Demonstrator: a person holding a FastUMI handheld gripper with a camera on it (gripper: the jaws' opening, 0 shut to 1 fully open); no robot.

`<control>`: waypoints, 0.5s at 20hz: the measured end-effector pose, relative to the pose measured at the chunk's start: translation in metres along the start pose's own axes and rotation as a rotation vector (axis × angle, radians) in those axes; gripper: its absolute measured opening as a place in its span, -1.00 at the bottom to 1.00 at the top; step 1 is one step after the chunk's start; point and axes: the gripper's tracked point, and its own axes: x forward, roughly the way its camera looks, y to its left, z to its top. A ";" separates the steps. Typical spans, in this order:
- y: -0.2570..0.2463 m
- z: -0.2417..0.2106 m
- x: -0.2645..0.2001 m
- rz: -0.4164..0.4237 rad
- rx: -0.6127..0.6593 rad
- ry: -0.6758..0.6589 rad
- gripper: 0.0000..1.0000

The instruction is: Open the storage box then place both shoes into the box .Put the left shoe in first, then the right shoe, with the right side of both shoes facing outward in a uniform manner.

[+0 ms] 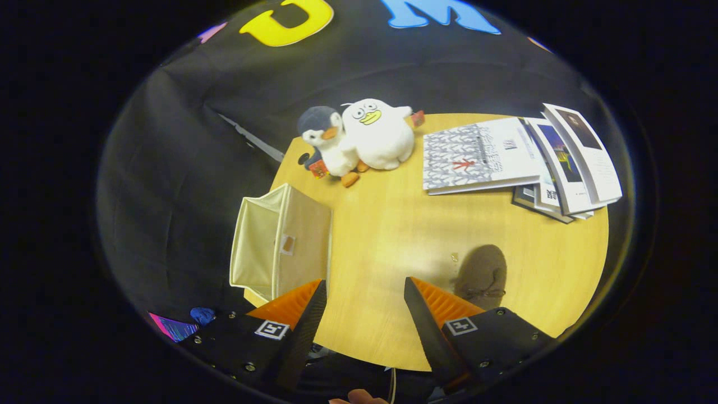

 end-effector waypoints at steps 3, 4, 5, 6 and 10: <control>-0.033 -0.018 -0.017 -0.034 0.057 -0.003 0.71; -0.045 -0.022 -0.017 -0.047 0.070 -0.002 0.71; -0.058 -0.027 -0.017 -0.068 0.079 0.002 0.71; -0.072 -0.033 -0.015 -0.093 0.087 0.011 0.71; -0.116 -0.065 -0.007 -0.157 0.125 0.076 0.72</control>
